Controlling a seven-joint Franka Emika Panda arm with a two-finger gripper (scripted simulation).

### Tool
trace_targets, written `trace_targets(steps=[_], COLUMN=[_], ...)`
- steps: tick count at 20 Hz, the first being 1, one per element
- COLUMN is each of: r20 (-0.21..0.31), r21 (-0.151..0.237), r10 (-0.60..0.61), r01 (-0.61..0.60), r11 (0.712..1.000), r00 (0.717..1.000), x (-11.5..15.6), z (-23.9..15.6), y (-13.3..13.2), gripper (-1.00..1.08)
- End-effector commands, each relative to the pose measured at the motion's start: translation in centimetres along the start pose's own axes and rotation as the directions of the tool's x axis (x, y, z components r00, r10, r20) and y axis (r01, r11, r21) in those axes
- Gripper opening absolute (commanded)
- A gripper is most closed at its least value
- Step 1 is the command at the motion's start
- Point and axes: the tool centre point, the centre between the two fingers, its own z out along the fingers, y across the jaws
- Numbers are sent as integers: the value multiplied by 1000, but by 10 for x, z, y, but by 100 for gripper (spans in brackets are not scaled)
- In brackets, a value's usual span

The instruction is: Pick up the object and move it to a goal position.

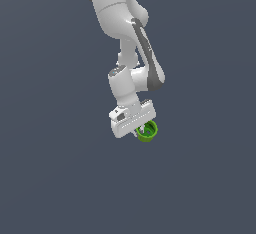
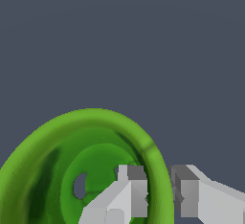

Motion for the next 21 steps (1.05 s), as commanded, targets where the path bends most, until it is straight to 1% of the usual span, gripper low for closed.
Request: trace_targets(steps=[1, 6, 11, 15, 21], r20=[-2, -2, -1, -1, 0], r21=[-1, -1, -1, -1, -1], r10=[-1, -1, -1, -1, 0], r01=[1, 1, 1, 1, 0], r11=[1000, 1000, 1000, 1000, 1000], r00=[1000, 1000, 1000, 1000, 1000], x=[20, 52, 76, 88, 93], z=[7, 19, 29, 34, 37], y=[-8, -21, -30, -34, -36], gripper=[-100, -100, -100, -100, -100])
